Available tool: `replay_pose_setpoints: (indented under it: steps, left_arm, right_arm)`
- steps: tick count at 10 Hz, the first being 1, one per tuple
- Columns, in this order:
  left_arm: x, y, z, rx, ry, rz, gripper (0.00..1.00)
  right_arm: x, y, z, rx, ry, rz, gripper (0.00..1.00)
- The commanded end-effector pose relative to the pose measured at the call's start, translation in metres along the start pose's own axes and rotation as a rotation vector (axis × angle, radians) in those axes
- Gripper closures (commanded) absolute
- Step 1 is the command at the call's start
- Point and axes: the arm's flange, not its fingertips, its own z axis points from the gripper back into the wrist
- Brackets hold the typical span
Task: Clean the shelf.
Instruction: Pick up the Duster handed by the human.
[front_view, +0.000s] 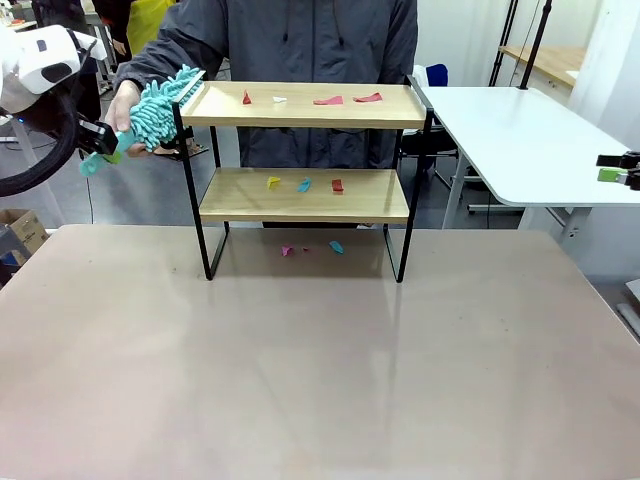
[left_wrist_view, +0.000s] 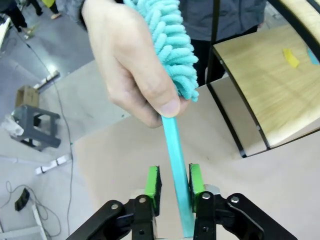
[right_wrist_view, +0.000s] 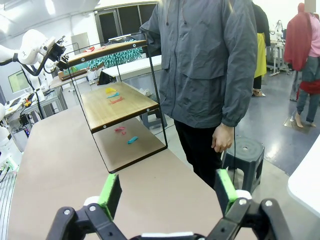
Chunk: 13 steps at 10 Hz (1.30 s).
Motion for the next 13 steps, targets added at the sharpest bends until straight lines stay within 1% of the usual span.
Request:
replay_pose_setpoints:
  steps: [1,2,4,7,8,9,13]
  left_arm:
    - [0.0011,-0.0029,0.0054,0.058,0.053,0.032,1.0]
    - [0.0009,-0.0036,0.007,0.092,0.072,0.042,1.0]
    - [0.0002,-0.004,0.0074,0.122,0.085,0.087,1.0]
    - [-0.0018,-0.0044,0.0096,0.114,0.084,0.105,1.0]
    - [-0.004,-0.004,0.01,0.09,0.047,0.103,1.0]
    - [-0.0034,-0.0006,0.005,0.097,0.075,0.087,1.0]
    - [-0.0034,-0.0006,0.005,0.097,0.075,0.087,1.0]
  right_arm:
    - [0.0022,0.0006,-0.0013,0.001,0.003,-0.001,0.0]
    - [0.0022,0.0006,-0.0013,0.001,0.003,-0.001,0.0]
    - [0.0022,0.0006,-0.0013,0.001,0.003,-0.001,0.0]
    - [0.0022,0.0006,-0.0013,0.001,0.003,-0.001,0.0]
    - [0.0022,0.0006,-0.0013,0.001,0.003,-0.001,0.0]
    - [0.0022,0.0006,-0.0013,0.001,0.003,-0.001,0.0]
    - [0.0022,0.0006,-0.0013,0.001,0.003,-0.001,0.0]
